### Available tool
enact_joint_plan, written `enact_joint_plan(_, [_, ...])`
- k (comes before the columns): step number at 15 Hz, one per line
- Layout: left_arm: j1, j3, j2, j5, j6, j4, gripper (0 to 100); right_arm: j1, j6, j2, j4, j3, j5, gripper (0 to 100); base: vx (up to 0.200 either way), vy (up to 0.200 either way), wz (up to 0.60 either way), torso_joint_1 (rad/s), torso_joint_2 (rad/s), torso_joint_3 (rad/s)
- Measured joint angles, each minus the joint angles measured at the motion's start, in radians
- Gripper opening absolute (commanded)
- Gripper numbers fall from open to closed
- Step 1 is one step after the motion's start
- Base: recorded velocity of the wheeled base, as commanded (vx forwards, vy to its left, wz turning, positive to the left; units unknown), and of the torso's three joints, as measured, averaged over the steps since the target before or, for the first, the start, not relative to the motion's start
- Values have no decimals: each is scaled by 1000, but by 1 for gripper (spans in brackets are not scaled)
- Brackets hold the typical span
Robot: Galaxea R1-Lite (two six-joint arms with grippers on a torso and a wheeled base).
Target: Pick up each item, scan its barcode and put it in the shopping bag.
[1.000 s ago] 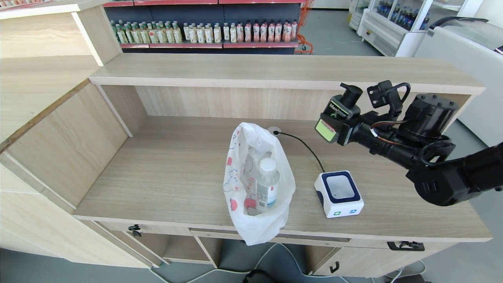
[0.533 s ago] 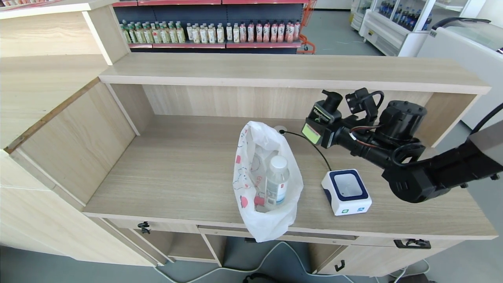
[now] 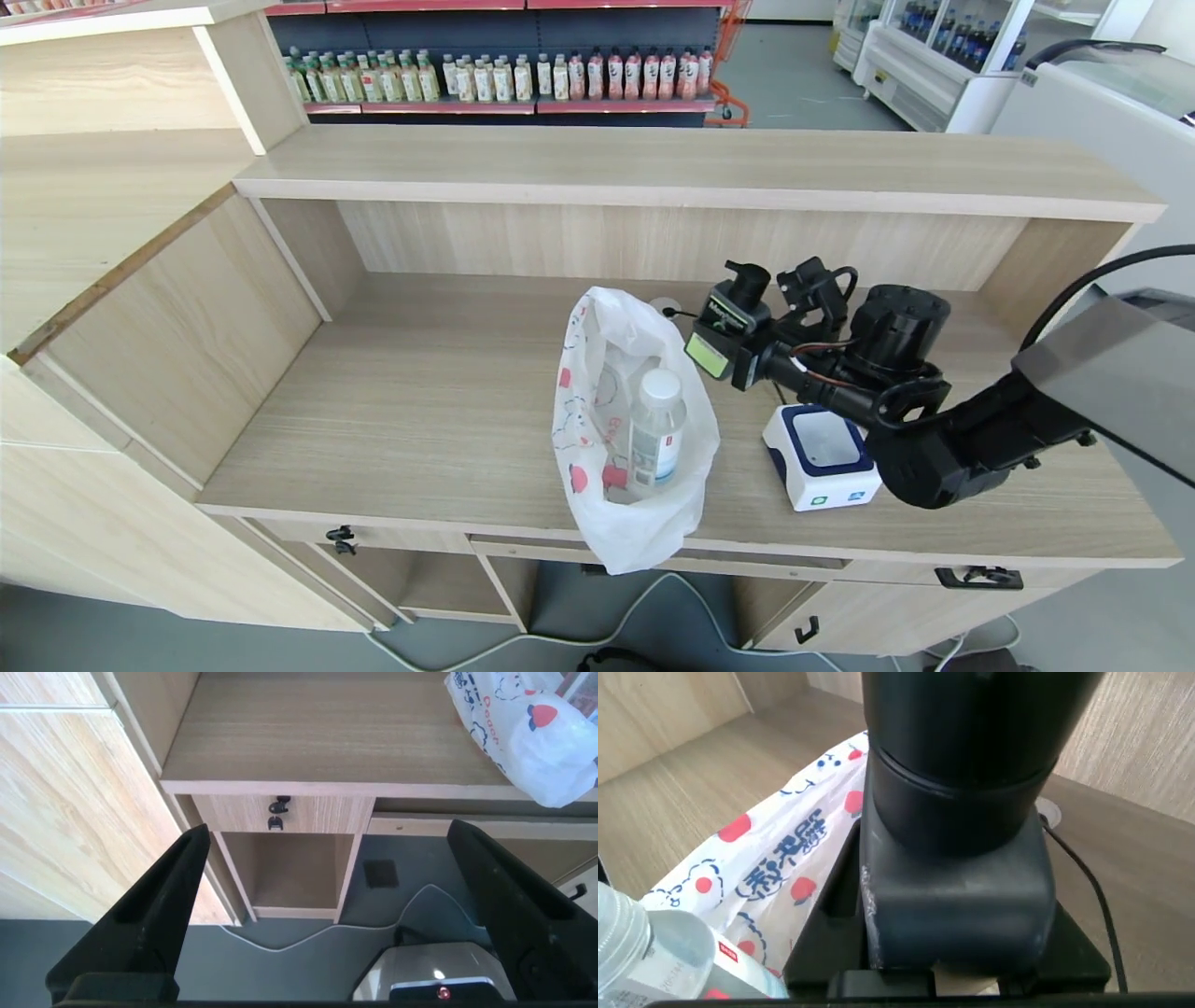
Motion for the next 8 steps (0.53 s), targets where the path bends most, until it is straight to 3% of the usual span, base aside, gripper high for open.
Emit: enact_joint_plan(8, [0, 0, 0, 0, 0, 0, 100, 40, -8, 143, -107, -15, 15, 0, 0, 0, 0, 0, 0, 0])
